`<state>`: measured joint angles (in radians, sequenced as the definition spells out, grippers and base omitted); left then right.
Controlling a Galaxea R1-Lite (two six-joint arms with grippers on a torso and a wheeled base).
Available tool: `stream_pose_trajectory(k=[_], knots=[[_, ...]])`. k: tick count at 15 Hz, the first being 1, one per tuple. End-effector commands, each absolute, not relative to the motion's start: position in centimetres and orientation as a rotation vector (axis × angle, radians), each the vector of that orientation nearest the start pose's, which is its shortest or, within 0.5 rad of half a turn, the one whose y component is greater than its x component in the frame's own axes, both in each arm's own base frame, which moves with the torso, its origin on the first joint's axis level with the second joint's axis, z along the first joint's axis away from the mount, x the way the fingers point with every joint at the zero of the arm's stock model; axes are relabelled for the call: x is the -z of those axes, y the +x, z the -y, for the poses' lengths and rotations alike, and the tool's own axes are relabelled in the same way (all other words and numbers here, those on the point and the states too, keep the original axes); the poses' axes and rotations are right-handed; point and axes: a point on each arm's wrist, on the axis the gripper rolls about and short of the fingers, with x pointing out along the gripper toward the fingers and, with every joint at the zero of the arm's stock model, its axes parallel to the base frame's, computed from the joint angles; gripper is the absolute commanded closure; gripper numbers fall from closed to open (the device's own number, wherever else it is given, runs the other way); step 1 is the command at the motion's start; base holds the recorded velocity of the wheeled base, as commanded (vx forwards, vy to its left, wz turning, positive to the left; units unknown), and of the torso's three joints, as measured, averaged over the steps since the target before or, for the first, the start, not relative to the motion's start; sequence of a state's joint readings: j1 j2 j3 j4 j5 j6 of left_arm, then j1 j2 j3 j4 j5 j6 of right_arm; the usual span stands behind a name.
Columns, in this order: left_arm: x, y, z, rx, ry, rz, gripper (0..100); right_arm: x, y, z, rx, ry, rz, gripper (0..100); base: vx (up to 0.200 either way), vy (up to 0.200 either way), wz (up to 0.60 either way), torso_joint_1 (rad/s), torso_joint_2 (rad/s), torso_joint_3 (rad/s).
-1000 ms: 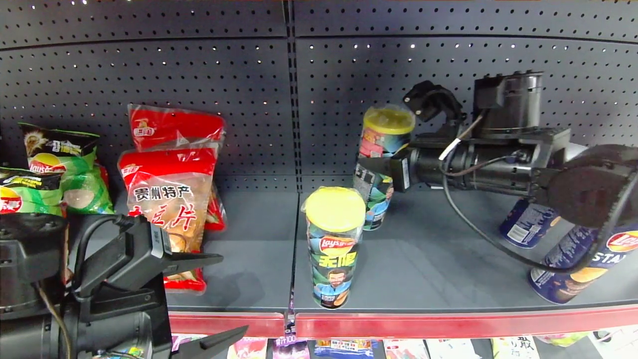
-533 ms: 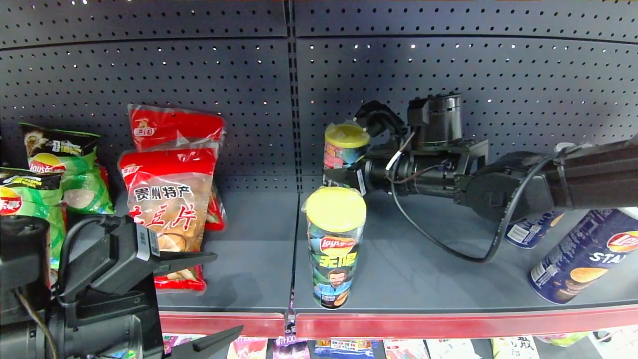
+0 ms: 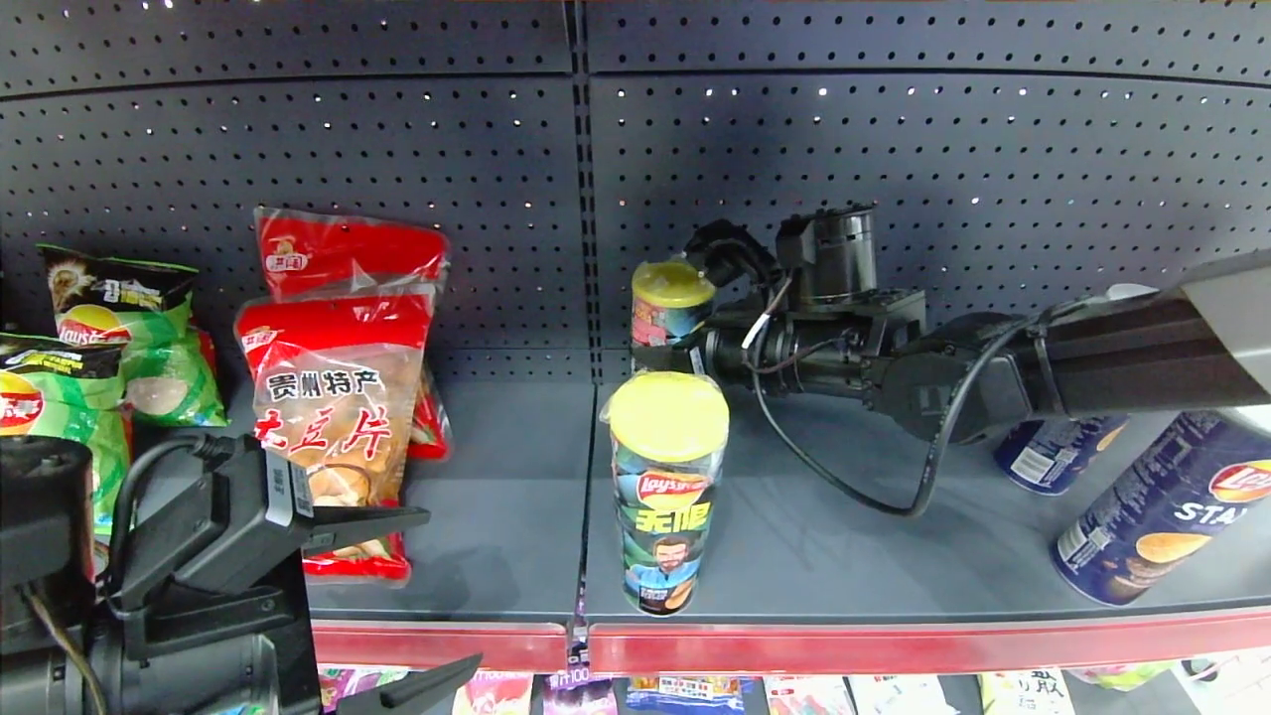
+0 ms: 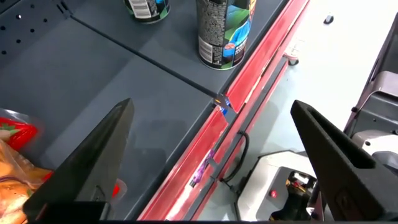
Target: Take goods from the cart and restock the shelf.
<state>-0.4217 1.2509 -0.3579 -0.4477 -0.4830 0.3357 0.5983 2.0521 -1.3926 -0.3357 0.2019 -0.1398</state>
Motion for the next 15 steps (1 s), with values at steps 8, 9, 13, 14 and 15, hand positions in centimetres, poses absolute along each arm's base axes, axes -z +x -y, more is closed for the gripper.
stream_pose_trajectory(k=[8, 9, 13, 14, 15], knots=[[-15.1, 15.0, 7.9, 0.956, 0.275, -0.334, 0, -19.5, 31.6, -22.3, -0.788, -0.204, -0.295, 0, 0.000, 0.000, 0.00, 0.000, 0.00, 0.000], [-15.0, 15.2, 8.0, 0.958, 0.275, -0.338, 0, -19.7, 30.8, -21.7, -0.778, -0.208, -0.301, 0, 0.000, 0.000, 0.00, 0.000, 0.00, 0.000], [-15.4, 16.7, 8.9, 0.943, 0.291, -0.337, 0, -20.1, 27.0, -18.6, -0.696, -0.226, -0.333, 0, 0.000, 0.000, 0.00, 0.000, 0.00, 0.000], [-15.6, 17.2, 9.3, 0.949, 0.293, -0.335, 0, -20.0, 25.8, -17.7, -0.682, -0.226, -0.344, 0, 0.000, 0.000, 0.00, 0.000, 0.00, 0.000], [-15.6, 17.7, 9.6, 0.950, 0.296, -0.336, 0, -20.1, 24.8, -16.9, -0.675, -0.225, -0.344, 0, 0.000, 0.000, 0.00, 0.000, 0.00, 0.000]])
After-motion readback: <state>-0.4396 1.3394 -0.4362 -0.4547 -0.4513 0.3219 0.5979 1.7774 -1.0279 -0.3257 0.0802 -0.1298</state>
